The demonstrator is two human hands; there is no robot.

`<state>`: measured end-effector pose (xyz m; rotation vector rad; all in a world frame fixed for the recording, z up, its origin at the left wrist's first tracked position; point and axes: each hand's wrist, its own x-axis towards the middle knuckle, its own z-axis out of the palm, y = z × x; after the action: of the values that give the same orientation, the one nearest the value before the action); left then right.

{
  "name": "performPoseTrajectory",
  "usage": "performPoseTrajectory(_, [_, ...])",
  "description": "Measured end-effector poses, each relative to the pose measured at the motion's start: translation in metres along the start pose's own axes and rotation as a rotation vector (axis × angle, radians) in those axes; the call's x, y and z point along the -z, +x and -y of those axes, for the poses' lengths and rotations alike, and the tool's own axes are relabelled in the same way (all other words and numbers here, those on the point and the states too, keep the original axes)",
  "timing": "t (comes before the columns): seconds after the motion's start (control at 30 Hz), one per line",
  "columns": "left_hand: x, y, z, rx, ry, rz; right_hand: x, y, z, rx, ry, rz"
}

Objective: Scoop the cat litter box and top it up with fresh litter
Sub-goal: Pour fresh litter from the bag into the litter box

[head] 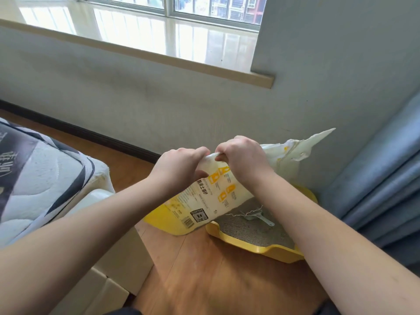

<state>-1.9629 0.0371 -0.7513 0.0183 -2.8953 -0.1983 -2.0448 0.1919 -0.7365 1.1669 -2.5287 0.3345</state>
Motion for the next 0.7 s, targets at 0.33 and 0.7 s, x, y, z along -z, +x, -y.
performPoseTrajectory(0.33, [-0.001,-0.003,0.008,0.176,-0.328,0.097,-0.010,0.001,-0.020,0.204,0.031,-0.244])
performPoseTrajectory(0.7, [0.016,-0.004,0.004,0.278,-0.490,-0.021,0.003,-0.027,-0.064,-0.403,0.660,-0.431])
